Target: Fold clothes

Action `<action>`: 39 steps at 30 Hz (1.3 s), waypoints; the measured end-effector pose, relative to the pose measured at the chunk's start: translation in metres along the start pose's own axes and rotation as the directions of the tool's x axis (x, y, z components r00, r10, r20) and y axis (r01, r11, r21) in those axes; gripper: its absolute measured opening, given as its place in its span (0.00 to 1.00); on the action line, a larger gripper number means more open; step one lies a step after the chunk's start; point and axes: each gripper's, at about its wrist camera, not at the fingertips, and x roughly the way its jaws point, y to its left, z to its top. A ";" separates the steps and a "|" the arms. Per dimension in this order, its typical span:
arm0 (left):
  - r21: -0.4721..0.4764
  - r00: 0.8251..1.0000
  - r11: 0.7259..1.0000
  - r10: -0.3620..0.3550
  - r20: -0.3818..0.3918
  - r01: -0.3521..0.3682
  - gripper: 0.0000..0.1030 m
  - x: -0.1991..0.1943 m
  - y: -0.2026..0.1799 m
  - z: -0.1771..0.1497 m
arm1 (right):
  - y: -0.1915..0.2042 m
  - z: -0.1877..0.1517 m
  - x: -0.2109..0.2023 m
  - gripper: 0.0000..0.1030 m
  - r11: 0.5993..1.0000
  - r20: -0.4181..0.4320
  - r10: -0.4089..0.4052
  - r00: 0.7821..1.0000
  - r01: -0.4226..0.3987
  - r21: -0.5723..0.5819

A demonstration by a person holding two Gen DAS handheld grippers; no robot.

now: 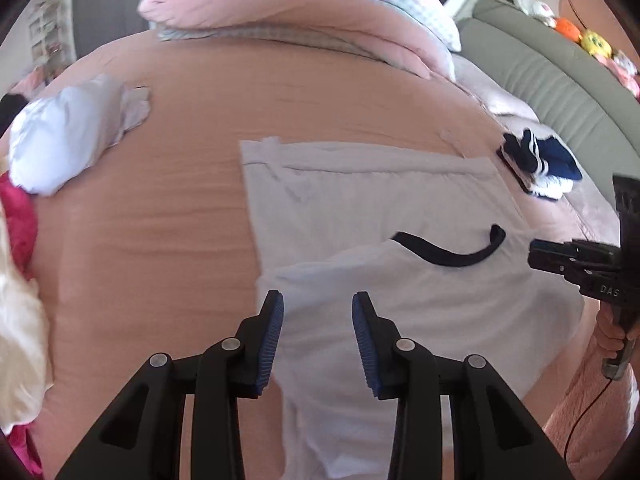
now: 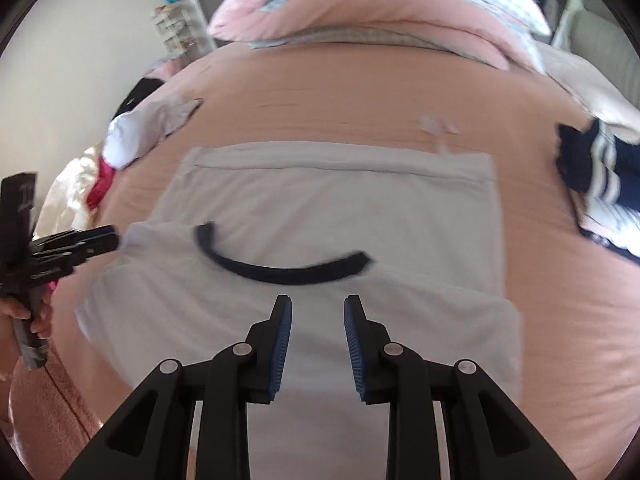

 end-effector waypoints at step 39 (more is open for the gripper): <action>-0.060 0.994 0.995 0.082 0.065 -0.078 0.36 0.016 0.052 0.003 | 0.112 0.058 0.126 0.26 0.974 -0.081 -0.076 0.994 0.056 -0.219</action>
